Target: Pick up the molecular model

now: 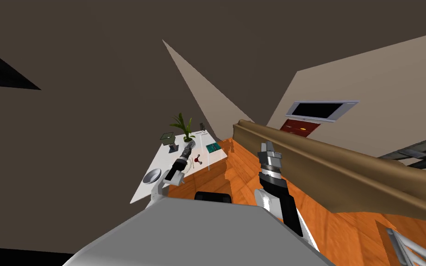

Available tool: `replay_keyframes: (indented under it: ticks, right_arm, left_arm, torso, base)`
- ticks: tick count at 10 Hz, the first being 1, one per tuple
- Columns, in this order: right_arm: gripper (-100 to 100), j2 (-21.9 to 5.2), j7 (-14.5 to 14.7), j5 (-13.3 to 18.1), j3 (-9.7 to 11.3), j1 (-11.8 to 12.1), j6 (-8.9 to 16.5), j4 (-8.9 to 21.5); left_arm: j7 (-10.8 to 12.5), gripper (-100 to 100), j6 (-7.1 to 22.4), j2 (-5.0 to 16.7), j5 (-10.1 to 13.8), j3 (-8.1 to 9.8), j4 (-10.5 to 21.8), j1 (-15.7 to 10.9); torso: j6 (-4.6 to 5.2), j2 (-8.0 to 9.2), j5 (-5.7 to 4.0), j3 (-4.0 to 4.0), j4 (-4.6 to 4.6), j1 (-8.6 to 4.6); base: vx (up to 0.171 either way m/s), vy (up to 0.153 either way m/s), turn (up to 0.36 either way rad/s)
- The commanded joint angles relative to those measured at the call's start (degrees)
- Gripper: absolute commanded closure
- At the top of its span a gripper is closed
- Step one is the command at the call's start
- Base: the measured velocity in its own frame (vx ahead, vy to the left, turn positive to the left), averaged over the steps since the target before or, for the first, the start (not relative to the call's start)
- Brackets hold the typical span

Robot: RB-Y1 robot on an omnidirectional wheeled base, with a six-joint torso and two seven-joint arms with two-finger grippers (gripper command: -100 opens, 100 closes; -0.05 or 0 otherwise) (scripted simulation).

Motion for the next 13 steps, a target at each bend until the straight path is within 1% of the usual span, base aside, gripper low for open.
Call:
replay_keyframes:
  ticks: [1,2,4,5,7,8,9,10,11,12,13]
  right_arm:
    - [0,0.0,0.0,0.0,0.0,0.0,0.0,0.0]
    - [0,0.0,0.0,0.0,0.0,0.0,0.0,0.0]
    - [0,0.0,0.0,0.0,0.0,0.0,0.0,0.0]
    - [0,0.0,0.0,0.0,0.0,0.0,0.0,0.0]
    - [0,0.0,0.0,0.0,0.0,0.0,0.0,0.0]
    - [0,0.0,0.0,0.0,0.0,0.0,0.0,0.0]
    - [0,0.0,0.0,0.0,-0.01,0.01,0.0,0.0]
    - [0,0.0,0.0,0.0,0.0,0.01,0.0,0.0]
    - [0,0.0,0.0,0.0,0.0,0.01,0.0,0.0]
    - [0,0.0,0.0,0.0,0.0,0.01,0.0,0.0]
    - [0,0.0,0.0,0.0,0.0,0.01,0.0,0.0]
  left_arm:
    - [0.62,-100,1.77,1.17,-0.64,-1.17,2.86,-1.69]
    - [0.62,-100,1.77,1.17,-0.64,-1.17,3.64,-1.69]
    - [1.41,-100,4.28,2.68,-1.46,-2.8,7.37,-4.24]
    - [1.41,-100,4.28,2.68,-1.46,-2.8,8.51,-4.24]
    - [2.19,-100,6.67,4.11,-2.25,-4.55,12.94,-6.68]
    - [2.19,-100,6.67,4.11,-2.25,-4.55,13.4,-6.68]
    - [2.57,-100,7.81,4.81,-2.63,-5.45,15.5,-7.85]
    - [2.57,-100,7.81,4.81,-2.63,-5.45,15.84,-7.85]
    - [2.94,-100,8.91,5.5,-3.0,-6.38,17.85,-8.97]
    - [2.94,-100,8.91,5.5,-3.0,-6.38,18.26,-8.97]
    - [3.3,-100,9.97,6.19,-3.36,-7.31,20.0,-10.03]
  torso:
    - [0.0,0.0,0.0,0.0,0.0,0.0]
    - [0.01,0.02,0.01,0.01,0.01,0.05]
    - [0.0,0.01,0.0,0.0,0.0,-0.02]
    - [0.0,0.01,0.01,0.01,0.01,0.03]
    - [-0.01,-0.01,0.0,-0.01,0.0,0.0]
    - [0.01,0.0,0.0,0.0,0.0,0.01]
    - [-0.05,-0.03,0.0,-0.01,0.0,0.02]
    - [-0.02,-0.05,0.0,-0.03,-0.01,-0.01]
    - [-0.03,-0.07,-0.01,-0.04,-0.01,-0.06]
    - [-0.01,-0.09,-0.01,-0.05,-0.01,-0.04]
    - [-0.04,-0.08,-0.01,-0.04,-0.02,-0.05]
  base:
    - [-0.036,0.067,-0.188]
    - [-0.031,0.052,-0.072]
    - [-0.032,0.049,-0.16]
    - [-0.029,0.052,-0.064]
    - [-0.029,0.048,-0.177]
    - [-0.022,0.051,-0.05]
    - [-0.016,0.042,-0.068]
    - [-0.012,0.029,-0.083]
    - [-0.009,0.036,-0.136]
    - [-0.012,0.034,-0.063]
    - [-0.017,0.035,-0.095]
